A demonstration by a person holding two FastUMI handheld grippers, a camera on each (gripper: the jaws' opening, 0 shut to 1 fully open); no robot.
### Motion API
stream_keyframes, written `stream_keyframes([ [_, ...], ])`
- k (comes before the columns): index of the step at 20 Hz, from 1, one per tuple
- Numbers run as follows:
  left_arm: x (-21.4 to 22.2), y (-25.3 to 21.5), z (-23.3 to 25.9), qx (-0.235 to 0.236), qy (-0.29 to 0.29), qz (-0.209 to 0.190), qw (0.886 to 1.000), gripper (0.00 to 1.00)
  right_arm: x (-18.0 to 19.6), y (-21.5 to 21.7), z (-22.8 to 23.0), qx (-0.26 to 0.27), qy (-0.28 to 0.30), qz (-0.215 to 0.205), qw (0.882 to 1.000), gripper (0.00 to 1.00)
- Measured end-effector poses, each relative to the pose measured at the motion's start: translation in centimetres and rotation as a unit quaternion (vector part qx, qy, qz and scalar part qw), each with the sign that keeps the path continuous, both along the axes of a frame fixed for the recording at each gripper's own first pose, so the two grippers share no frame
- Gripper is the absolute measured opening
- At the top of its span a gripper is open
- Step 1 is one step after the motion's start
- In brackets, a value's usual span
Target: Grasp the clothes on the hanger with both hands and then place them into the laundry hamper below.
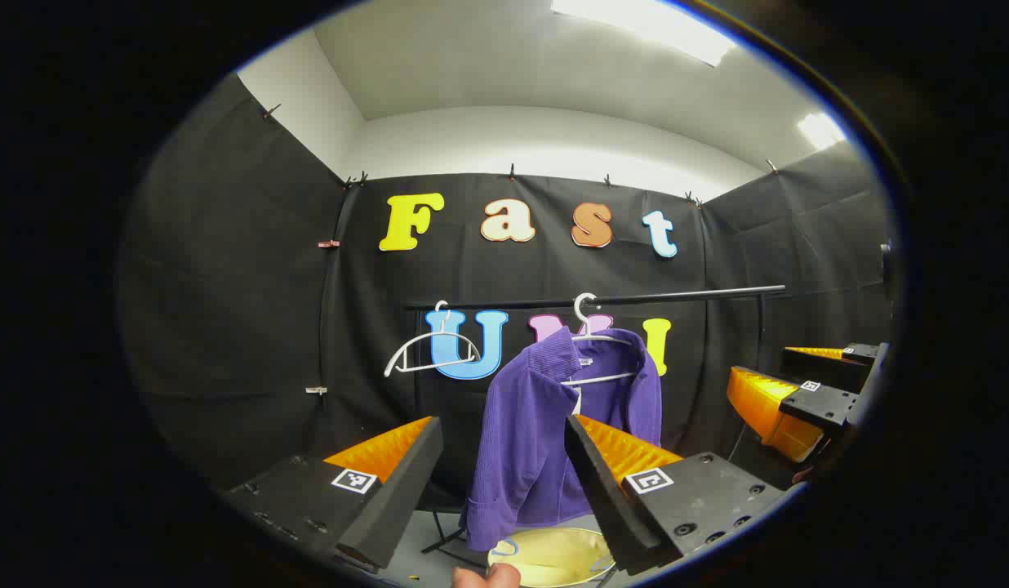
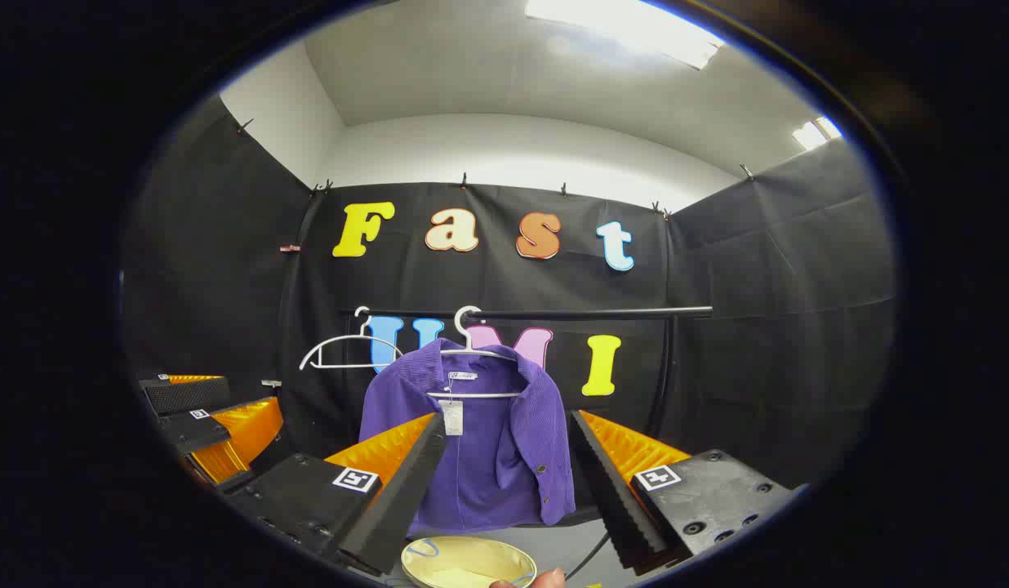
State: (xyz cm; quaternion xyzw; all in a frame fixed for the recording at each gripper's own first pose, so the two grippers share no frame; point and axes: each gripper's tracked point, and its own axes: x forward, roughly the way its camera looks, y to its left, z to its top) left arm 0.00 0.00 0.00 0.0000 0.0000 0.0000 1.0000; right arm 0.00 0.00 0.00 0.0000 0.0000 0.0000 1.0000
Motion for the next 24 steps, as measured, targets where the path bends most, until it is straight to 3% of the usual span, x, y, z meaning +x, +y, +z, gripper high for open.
stream_keyframes([
  [16, 0.1, -0.2, -0.2, -0.003, 0.007, -0.023, 1.000, 0.95, 0.3, 0.6, -0.9, -0.002, 0.007, -0.013, 1.000, 0.98],
  [24, 5.2, -3.4, -0.6, -0.003, -0.002, -0.060, 0.998, 0.95, 2.9, -2.3, -0.7, -0.030, 0.000, -0.042, 0.999, 0.98],
])
